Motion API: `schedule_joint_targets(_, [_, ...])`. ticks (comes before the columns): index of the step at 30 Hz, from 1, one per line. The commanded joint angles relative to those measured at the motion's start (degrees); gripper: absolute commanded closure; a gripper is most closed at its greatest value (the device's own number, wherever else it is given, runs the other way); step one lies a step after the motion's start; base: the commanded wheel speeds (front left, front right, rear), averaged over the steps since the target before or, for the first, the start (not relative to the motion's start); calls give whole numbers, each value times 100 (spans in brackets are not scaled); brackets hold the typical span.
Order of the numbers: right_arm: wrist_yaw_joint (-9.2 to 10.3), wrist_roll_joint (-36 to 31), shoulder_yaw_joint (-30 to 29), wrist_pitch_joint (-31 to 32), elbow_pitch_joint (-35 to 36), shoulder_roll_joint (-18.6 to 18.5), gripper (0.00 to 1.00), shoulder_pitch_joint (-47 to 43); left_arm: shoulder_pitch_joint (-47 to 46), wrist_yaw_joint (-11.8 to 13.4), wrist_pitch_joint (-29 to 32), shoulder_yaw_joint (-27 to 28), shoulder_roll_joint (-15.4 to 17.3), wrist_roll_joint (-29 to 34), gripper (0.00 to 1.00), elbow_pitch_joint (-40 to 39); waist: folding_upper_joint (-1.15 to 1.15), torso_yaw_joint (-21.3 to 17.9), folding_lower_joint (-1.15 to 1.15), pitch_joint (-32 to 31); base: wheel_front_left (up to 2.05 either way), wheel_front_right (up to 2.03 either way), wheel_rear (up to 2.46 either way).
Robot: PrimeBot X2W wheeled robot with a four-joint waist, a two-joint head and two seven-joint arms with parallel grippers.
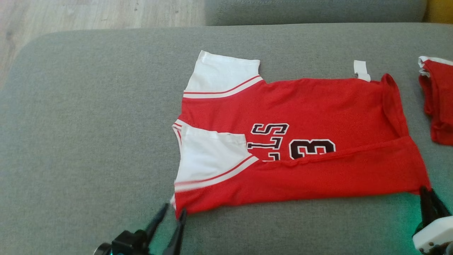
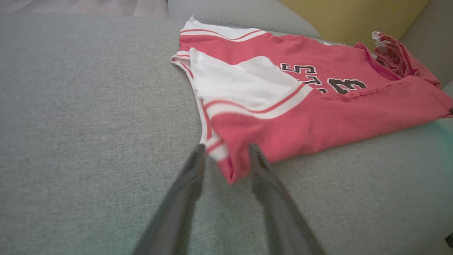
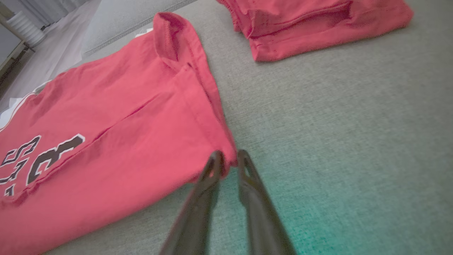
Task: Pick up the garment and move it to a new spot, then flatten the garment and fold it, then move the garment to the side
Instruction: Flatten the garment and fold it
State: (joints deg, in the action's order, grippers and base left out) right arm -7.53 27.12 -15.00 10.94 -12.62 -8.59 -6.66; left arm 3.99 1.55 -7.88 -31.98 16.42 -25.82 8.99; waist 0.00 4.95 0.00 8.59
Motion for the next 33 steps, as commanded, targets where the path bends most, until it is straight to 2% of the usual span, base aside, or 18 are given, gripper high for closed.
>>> schedule_joint_targets(1, [4,-31,29,-23,220,-107,0,-14,-141,77,13,177,39,6,0,-165,0,-16,0,8,0,0,0])
schedule_joint_targets(7, [4,-94,71,-42,517,-76,0,-11,-329,324,88,371,140,65,0,-447,0,-160,0,52,0,0,0])
schedule_joint_targets(11, [4,-129,157,-107,748,-61,0,75,-795,310,406,628,426,25,0,-884,0,-269,0,243,0,0,0])
schedule_joint_targets(15, [4,-140,367,-143,952,-85,0,275,-1779,120,931,880,751,-16,0,-1169,0,-391,0,596,0,0,0])
schedule_joint_targets(20, [4,-124,628,-179,1133,-86,0,638,-3274,-318,1685,944,1062,-14,0,-969,0,-624,0,1035,0,0,0])
schedule_joint_targets(23, [4,-98,787,-208,1223,-85,0,846,-4092,-630,2204,828,1138,-150,0,-550,0,-787,0,1261,0,0,0])
schedule_joint_targets(26, [4,-19,875,-276,1287,-45,0,1060,-4822,-792,2734,700,1155,-400,0,2,0,-946,0,1500,0,0,0])
schedule_joint_targets(33, [4,29,989,-380,1220,-14,0,1330,-5984,-890,3635,425,1165,-936,0,1213,0,-1208,0,1921,0,0,0])
